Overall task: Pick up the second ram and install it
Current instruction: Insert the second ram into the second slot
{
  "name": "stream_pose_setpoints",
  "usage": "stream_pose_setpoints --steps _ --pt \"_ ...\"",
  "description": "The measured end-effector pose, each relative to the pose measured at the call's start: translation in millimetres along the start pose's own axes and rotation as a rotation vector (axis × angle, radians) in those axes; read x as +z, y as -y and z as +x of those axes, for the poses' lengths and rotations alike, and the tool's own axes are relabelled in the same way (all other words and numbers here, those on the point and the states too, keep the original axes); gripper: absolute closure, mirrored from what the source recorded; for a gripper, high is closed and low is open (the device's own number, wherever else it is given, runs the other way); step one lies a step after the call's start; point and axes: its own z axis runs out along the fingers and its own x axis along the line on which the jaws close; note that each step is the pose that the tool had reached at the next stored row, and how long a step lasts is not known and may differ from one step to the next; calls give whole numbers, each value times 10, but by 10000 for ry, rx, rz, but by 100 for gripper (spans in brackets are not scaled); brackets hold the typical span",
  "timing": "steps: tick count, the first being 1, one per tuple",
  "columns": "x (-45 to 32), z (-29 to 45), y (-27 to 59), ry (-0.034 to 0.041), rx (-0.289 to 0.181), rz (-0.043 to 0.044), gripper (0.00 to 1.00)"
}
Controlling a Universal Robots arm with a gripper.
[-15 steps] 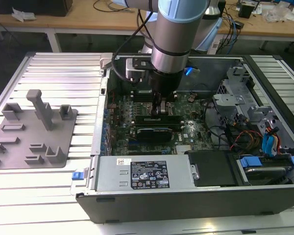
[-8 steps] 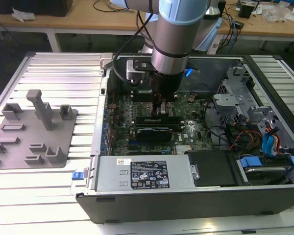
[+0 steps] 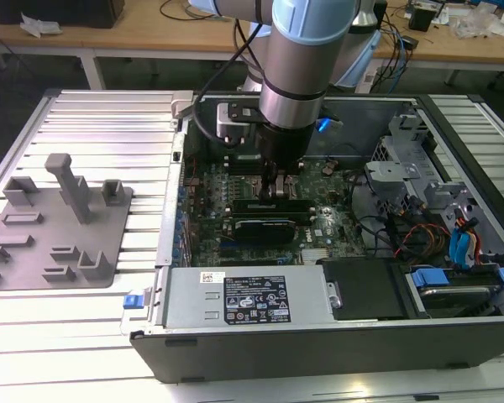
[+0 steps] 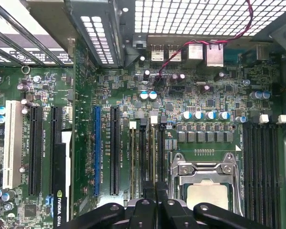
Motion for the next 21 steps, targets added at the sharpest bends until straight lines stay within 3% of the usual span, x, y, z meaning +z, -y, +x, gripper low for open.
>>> stream_pose_setpoints --steps 21 --pt "45 2 3 39 119 5 91"
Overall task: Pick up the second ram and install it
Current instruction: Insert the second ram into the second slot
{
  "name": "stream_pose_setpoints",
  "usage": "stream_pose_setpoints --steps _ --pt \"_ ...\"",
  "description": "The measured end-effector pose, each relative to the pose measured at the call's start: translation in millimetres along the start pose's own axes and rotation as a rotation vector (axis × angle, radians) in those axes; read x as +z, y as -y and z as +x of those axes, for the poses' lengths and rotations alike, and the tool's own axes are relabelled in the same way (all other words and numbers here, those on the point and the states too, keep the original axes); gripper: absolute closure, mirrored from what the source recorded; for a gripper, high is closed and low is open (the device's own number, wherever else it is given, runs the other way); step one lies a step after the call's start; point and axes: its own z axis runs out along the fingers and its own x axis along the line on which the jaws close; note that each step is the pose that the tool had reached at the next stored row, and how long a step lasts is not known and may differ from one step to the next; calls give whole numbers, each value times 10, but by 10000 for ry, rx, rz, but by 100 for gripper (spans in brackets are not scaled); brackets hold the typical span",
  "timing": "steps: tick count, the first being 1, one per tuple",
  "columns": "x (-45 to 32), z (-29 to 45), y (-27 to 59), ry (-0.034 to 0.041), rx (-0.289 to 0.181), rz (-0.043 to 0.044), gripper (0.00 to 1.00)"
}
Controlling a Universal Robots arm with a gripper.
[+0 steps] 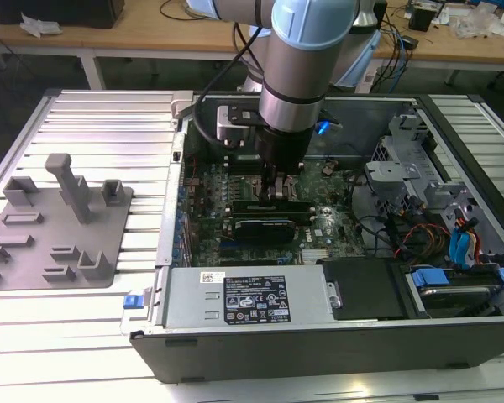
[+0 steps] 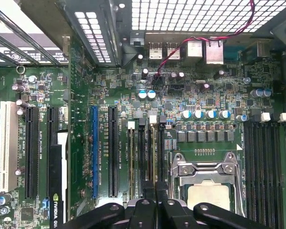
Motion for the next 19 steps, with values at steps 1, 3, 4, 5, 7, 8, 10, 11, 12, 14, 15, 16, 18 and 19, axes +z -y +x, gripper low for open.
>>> stream_pose_setpoints --steps 1,3,4,5,7,8,10,11,12,14,15,16,18,19 --pt "-10 -1 -1 1 1 1 91" --pt "-8 0 0 -4 3 7 91" --pt "-2 0 0 2 57 10 91" --pt "-1 0 0 7 127 14 91" --pt "9 0 1 10 128 21 91" --pt "19 2 0 7 127 40 91" --pt "38 2 -2 8 128 64 91" --pt "47 2 -2 8 125 66 91" --pt "52 3 -2 7 124 66 91" --pt "62 2 -2 10 126 66 91" --pt "68 3 -2 8 127 65 91" --pt "68 4 -2 7 126 66 91" --pt "70 3 -2 9 126 65 91" --pt "70 3 -2 8 125 66 91"
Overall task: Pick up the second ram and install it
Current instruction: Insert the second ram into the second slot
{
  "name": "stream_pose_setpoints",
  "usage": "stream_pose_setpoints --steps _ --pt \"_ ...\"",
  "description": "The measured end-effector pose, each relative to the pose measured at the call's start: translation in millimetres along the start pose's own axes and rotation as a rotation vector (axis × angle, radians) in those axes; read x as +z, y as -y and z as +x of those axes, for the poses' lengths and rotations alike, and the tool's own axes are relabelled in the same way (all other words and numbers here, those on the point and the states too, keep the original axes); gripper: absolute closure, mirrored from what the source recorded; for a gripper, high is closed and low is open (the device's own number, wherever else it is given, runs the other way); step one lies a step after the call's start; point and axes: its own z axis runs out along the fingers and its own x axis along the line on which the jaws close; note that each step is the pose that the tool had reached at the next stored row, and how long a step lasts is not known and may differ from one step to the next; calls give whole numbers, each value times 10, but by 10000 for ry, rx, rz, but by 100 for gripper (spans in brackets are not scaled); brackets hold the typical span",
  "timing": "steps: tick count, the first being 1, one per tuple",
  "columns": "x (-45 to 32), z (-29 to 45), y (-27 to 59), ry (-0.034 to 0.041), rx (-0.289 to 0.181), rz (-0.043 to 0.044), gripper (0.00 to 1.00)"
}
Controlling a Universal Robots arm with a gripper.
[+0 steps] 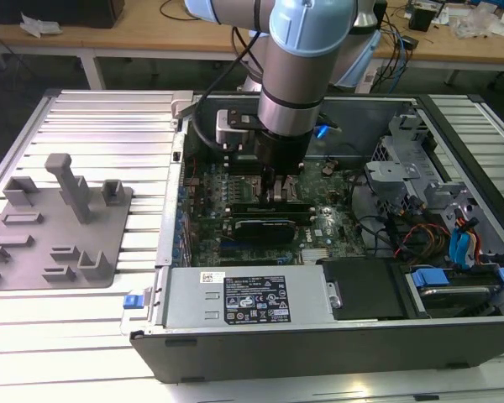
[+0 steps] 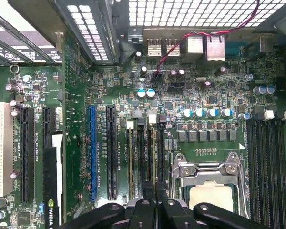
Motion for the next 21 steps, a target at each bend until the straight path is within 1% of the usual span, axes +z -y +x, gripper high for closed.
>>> stream_pose_setpoints --steps 2,3,4,7,9,10,12,14,16,21 --pt "3 -1 1 7 -2 3 89" --pt "1 0 0 1 0 1 83" --pt "0 0 0 -1 0 -1 83" --pt "-89 -4 -5 0 0 0 83" --pt "-186 -8 -11 1 1 1 83" --pt "-212 -10 -12 2 0 1 83" --pt "-213 -9 -2 1 -1 0 83" --pt "-216 -10 36 -1 0 0 83" --pt "-220 -12 113 0 -1 -2 83" --pt "-220 -13 122 0 1 -2 83"
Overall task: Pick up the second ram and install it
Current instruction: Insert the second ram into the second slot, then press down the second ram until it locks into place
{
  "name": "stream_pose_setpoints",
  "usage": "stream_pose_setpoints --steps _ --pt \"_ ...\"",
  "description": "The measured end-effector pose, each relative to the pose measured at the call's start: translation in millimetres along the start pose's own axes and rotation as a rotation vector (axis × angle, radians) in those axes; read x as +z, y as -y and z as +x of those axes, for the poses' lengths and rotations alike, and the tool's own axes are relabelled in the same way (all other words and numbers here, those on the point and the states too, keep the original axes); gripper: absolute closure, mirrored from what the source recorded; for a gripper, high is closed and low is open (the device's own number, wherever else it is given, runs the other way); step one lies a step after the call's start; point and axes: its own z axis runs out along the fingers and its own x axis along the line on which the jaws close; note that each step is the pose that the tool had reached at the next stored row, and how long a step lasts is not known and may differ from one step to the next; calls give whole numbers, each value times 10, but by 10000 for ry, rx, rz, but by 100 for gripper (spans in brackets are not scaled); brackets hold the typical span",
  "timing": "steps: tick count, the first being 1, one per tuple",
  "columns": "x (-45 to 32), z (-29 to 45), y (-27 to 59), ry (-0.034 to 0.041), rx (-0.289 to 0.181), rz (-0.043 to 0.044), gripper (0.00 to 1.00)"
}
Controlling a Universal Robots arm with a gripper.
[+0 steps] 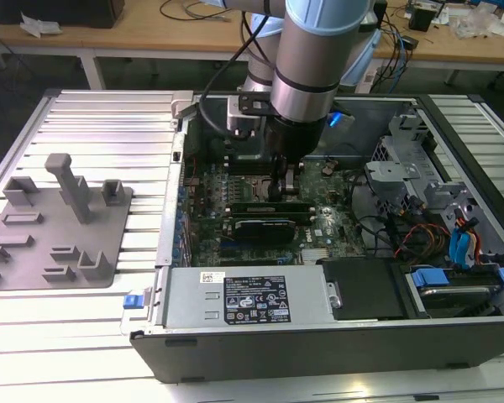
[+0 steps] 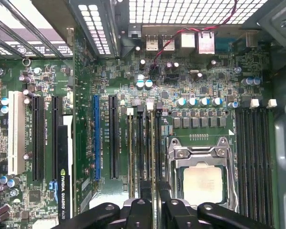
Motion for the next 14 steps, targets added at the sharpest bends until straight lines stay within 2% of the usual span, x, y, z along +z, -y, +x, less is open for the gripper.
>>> stream_pose_setpoints --steps 1,2,14 --pt "0 0 1 0 0 0 84" --pt "0 0 1 0 0 0 91" --pt "0 0 10 0 0 0 92"
